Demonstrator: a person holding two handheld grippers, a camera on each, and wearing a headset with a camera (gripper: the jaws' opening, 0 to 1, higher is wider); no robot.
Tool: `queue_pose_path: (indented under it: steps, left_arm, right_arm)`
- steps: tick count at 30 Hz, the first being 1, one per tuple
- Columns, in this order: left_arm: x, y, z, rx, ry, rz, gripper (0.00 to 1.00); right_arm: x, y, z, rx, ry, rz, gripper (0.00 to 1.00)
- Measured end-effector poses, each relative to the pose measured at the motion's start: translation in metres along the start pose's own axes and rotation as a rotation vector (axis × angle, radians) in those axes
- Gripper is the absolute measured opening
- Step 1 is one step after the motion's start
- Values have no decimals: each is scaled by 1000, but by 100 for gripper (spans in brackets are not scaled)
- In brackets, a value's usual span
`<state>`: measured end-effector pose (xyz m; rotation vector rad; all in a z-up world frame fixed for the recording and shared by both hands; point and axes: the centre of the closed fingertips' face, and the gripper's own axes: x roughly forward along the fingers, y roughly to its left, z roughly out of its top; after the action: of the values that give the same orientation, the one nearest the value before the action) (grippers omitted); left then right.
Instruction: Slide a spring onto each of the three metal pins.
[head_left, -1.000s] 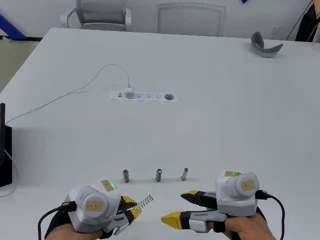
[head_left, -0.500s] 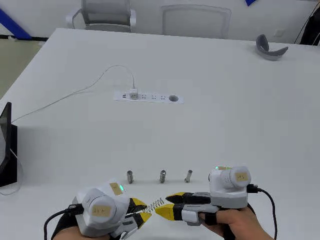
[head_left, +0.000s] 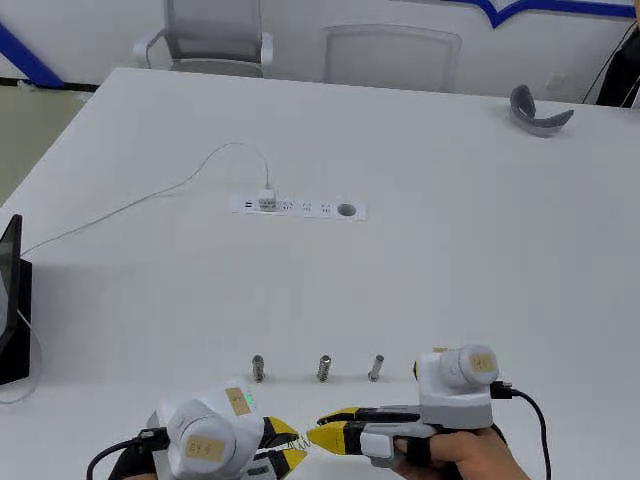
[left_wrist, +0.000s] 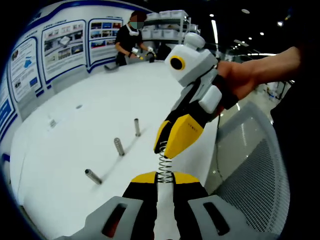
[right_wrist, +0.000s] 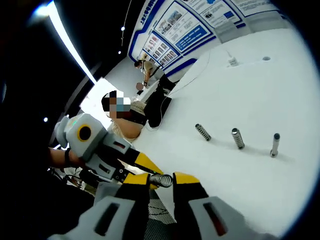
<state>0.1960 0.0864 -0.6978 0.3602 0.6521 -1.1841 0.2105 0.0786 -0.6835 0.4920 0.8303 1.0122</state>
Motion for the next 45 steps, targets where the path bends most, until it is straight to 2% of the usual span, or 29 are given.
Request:
queue_pose_path:
  steps: [5,9,16,18,21,24,26,27,32,36,40,42,45]
  left_arm:
    - [0,1,0,23,8,-4,10]
    - [0,0,2,22,1,-15,10]
    - [2,-2,4,38,0,-35,10]
    - [1,-2,8,39,-6,-49,10]
    - [1,-3,12,48,-20,-78,10]
    - [0,-6,22,46,-54,-119,10]
    - [-1,-6,28,43,-72,-135,10]
    - [-1,-7,31,40,-83,-147,10]
    - [1,-11,45,40,-119,-181,10]
    - [2,-17,53,43,-138,-203,10]
    - [4,-22,61,52,-149,-223,10]
    - [4,-25,65,54,-157,-233,10]
    - [5,-26,63,68,-149,-236,10]
  right_arm:
    - [1,5,0,7,8,13,18]
    - [3,9,1,-2,16,31,13]
    - [1,12,2,-30,36,29,12]
    - [-1,13,4,-62,48,21,12]
    - [-6,15,5,-148,100,9,12]
    - [-12,23,10,-258,147,11,12]
    - [-15,25,12,-306,176,12,12]
    - [-18,27,14,-357,200,11,12]
    - [-27,28,17,-499,313,12,13]
    - [-33,31,18,-578,370,33,13]
    - [-39,29,11,-651,456,39,13]
    - [-40,31,8,-667,470,52,13]
    - [-41,29,8,-667,472,57,13]
